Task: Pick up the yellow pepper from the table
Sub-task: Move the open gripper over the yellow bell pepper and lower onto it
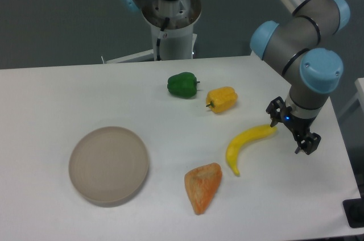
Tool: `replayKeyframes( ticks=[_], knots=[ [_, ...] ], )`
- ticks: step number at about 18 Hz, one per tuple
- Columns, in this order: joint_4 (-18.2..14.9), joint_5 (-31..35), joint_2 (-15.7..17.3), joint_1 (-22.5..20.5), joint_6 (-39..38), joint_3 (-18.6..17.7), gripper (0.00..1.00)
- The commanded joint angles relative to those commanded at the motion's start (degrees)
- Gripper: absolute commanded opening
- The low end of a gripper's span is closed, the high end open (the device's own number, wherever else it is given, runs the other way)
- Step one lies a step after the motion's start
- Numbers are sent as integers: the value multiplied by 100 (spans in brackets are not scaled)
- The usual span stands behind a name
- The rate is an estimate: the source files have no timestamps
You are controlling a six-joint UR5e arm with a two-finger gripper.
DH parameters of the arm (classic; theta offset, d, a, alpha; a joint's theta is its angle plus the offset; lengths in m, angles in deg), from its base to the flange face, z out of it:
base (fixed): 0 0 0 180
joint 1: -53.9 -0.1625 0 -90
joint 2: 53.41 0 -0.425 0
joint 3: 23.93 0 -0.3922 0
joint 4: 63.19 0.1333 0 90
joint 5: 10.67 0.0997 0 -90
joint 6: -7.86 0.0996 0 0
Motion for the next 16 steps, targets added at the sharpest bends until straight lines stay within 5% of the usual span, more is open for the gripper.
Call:
replayKeyframes(
  ticks=[7,16],
  knots=[
    [-17,9,61,18,0,-87,100],
    [97,-62,817,79,61,-1308,100]
  ],
)
